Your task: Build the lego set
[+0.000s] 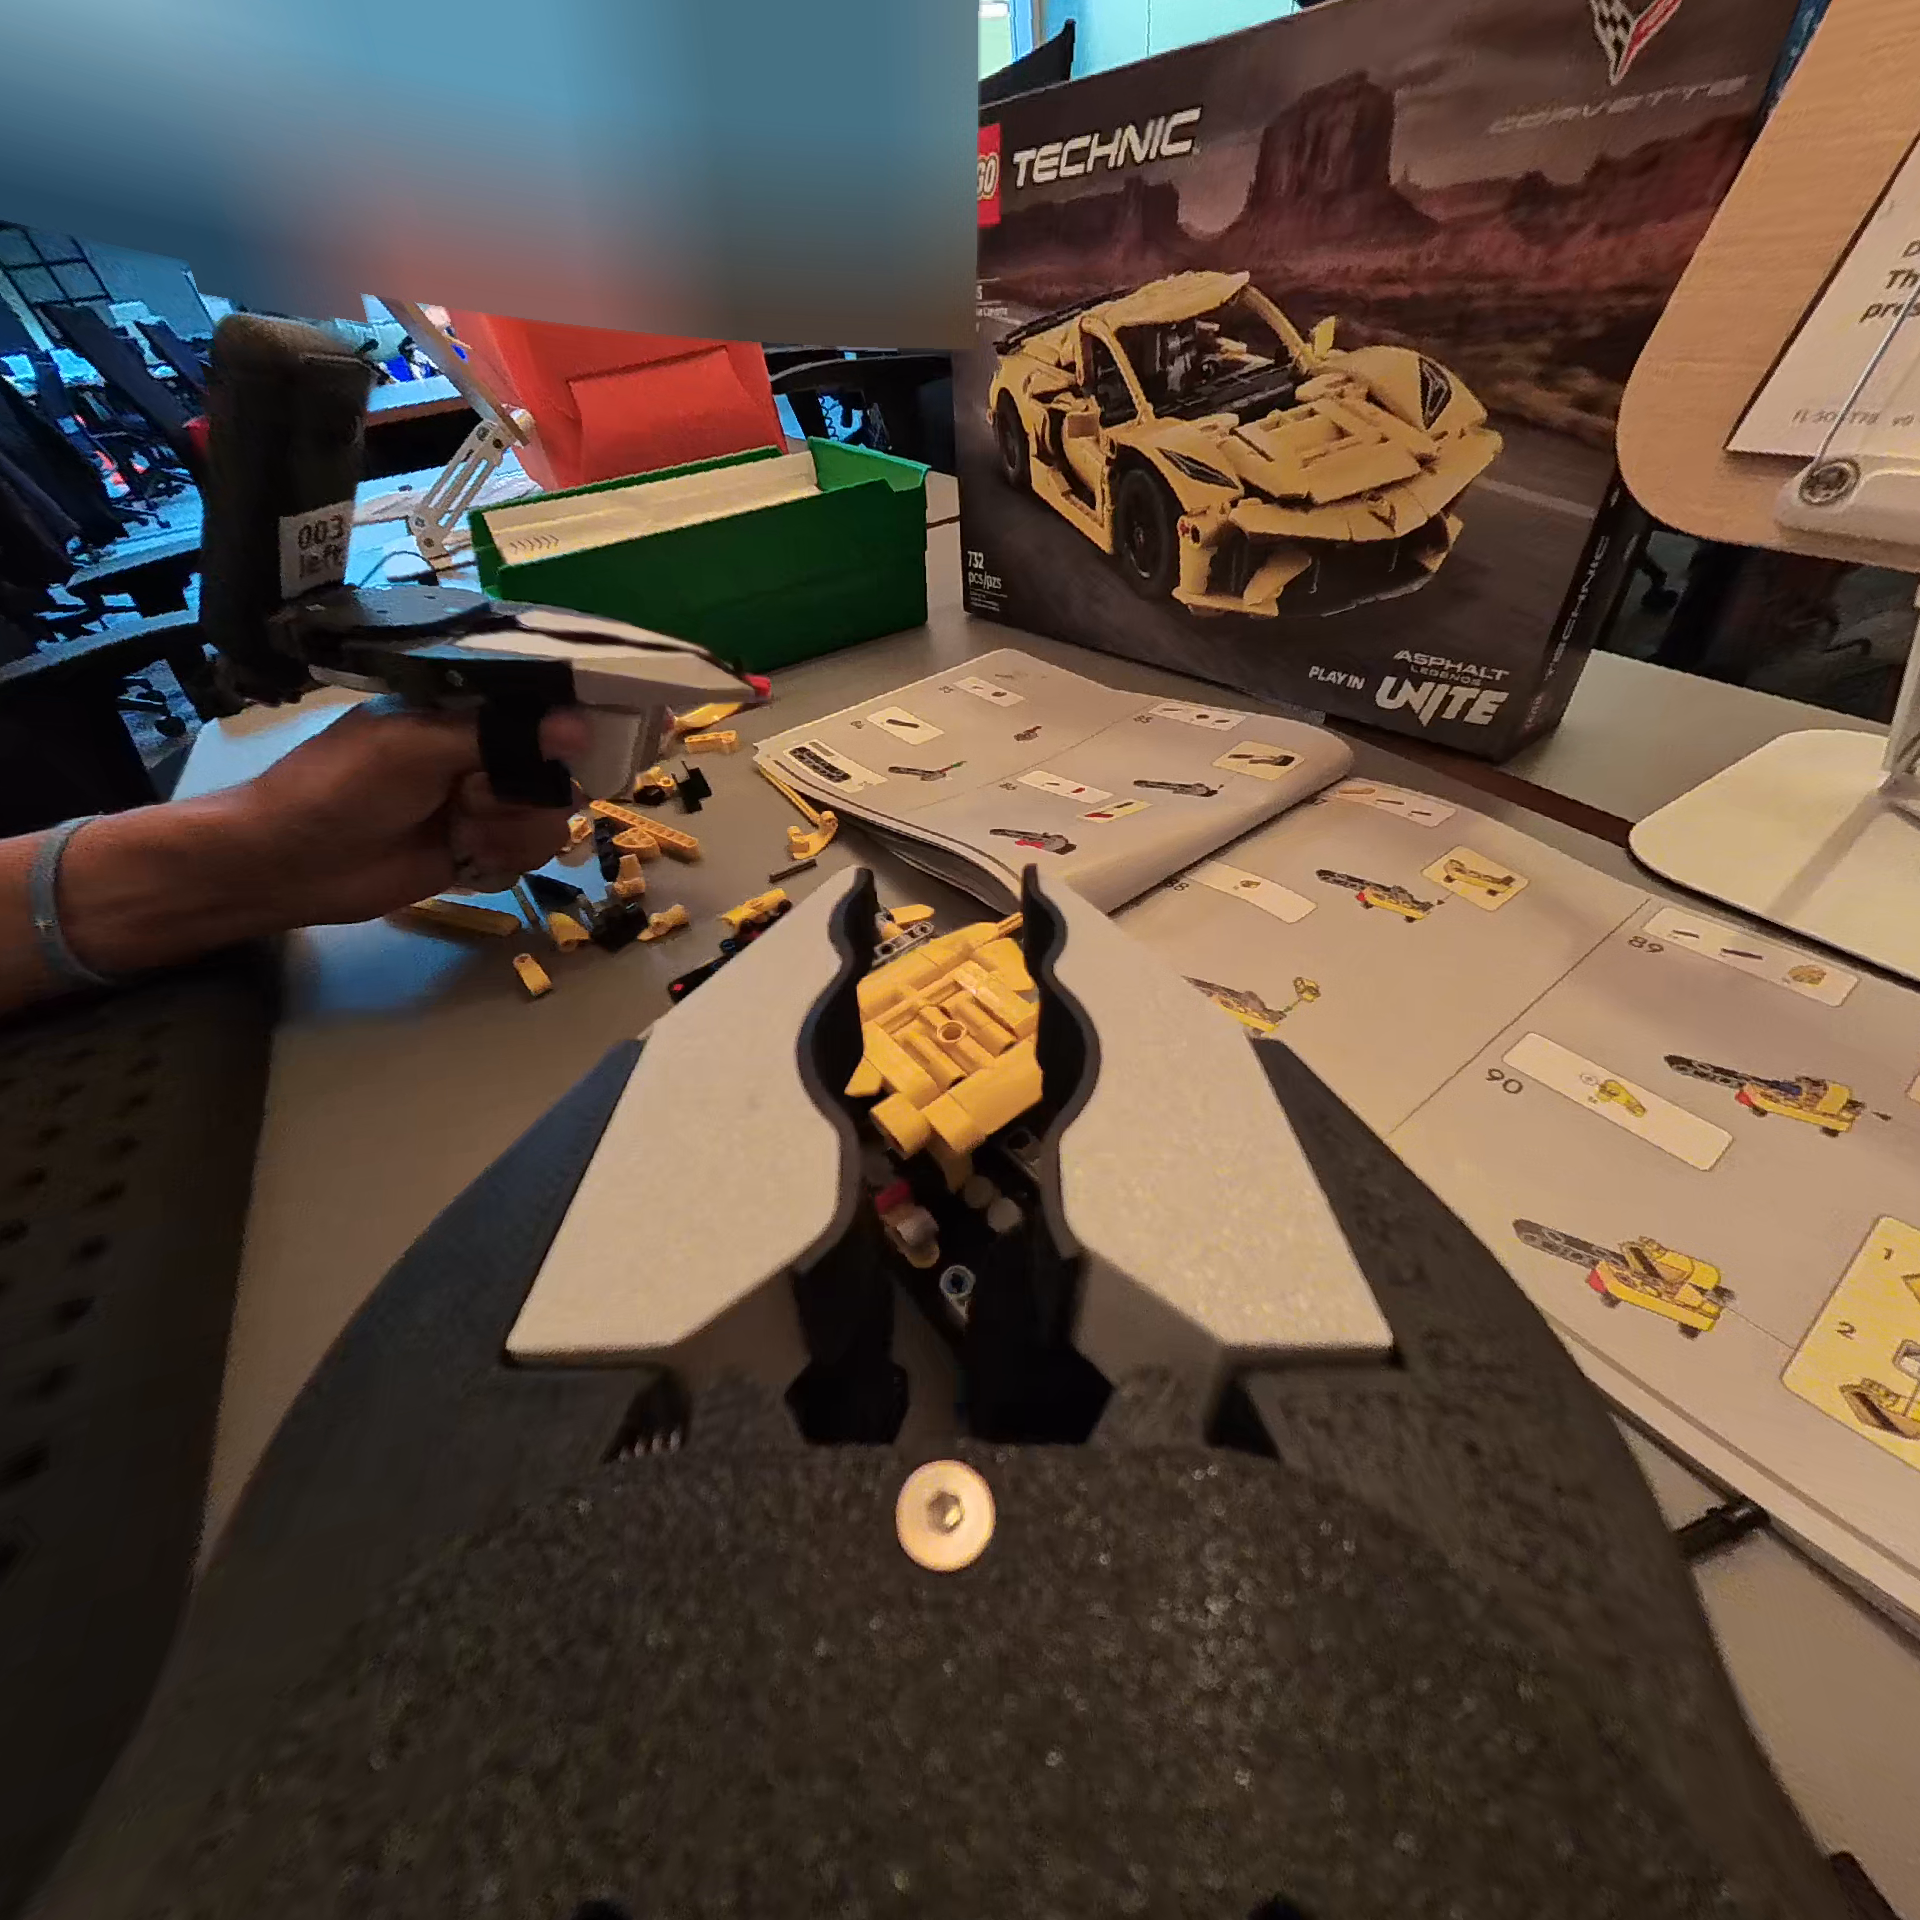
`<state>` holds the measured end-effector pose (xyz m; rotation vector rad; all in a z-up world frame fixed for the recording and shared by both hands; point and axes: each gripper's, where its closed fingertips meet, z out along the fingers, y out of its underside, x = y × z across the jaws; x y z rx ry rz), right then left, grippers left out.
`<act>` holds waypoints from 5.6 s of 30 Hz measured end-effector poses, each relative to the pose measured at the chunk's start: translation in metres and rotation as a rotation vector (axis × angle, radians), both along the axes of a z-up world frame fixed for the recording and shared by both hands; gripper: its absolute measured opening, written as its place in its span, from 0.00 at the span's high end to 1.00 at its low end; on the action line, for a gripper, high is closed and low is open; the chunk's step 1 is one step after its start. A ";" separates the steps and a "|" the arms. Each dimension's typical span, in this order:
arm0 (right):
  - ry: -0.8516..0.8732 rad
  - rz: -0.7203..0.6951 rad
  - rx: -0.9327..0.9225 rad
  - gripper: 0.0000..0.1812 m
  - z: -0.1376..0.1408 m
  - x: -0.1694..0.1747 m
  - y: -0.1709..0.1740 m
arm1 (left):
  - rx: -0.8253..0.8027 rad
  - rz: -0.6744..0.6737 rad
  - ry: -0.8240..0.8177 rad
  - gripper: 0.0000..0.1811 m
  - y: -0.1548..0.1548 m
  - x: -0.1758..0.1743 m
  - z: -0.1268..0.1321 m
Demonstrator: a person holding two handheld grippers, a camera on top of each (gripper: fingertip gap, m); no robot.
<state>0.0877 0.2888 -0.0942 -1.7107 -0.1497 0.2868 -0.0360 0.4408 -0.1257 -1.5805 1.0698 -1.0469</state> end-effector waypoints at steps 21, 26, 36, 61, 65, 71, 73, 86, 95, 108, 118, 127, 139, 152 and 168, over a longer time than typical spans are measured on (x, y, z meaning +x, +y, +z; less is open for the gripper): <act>-0.153 0.104 0.009 0.86 0.006 -0.040 -0.001 | -0.156 -0.435 -0.159 0.97 -0.089 0.005 0.030; -0.186 0.107 0.005 0.87 0.001 -0.042 -0.001 | -0.091 -0.466 -0.116 0.97 -0.104 0.008 0.025; -0.150 0.092 0.012 0.88 0.003 -0.038 -0.001 | -0.125 -0.483 -0.129 0.96 -0.108 0.007 0.027; -0.301 0.523 -0.505 0.78 -0.102 -0.098 -0.113 | -0.075 -0.878 0.092 0.96 -0.195 0.000 -0.011; -0.330 0.460 -0.479 0.83 -0.108 -0.093 -0.106 | -0.051 -0.928 0.145 0.96 -0.208 -0.004 -0.021; -0.311 0.478 -0.461 0.91 -0.100 -0.095 -0.115 | -0.024 -0.963 0.181 0.96 -0.217 -0.008 -0.029; -0.310 0.474 -0.468 0.91 -0.103 -0.098 -0.115 | -0.027 -0.964 0.177 0.96 -0.218 -0.008 -0.028; -0.237 0.447 -0.565 1.00 -0.110 -0.101 -0.104 | -0.016 -0.968 0.216 0.96 -0.220 -0.008 -0.035; 0.040 -0.038 -0.749 0.70 -0.102 -0.115 -0.091 | -0.009 -0.932 0.216 0.96 -0.214 -0.005 -0.035; -0.145 -0.225 -0.750 0.88 -0.119 -0.098 -0.092 | -0.017 -0.927 0.193 0.96 -0.214 -0.005 -0.031; -0.023 -0.291 -0.746 0.72 -0.117 -0.099 -0.088 | -0.018 -0.922 0.202 0.96 -0.213 -0.004 -0.033; -0.032 -0.185 -0.710 0.92 -0.114 -0.101 -0.090 | -0.078 -0.935 0.191 0.96 -0.214 -0.005 -0.030; 0.362 0.492 -0.294 0.92 -0.033 -0.132 -0.067 | -0.196 -1.023 -0.045 0.96 -0.210 -0.018 0.016; 0.378 0.553 -0.392 0.92 -0.054 -0.139 -0.075 | -0.252 -1.093 0.057 0.96 -0.220 -0.023 -0.001; 0.288 0.596 -0.473 0.92 -0.068 -0.150 -0.086 | -0.274 -1.178 0.167 0.97 -0.235 -0.028 -0.022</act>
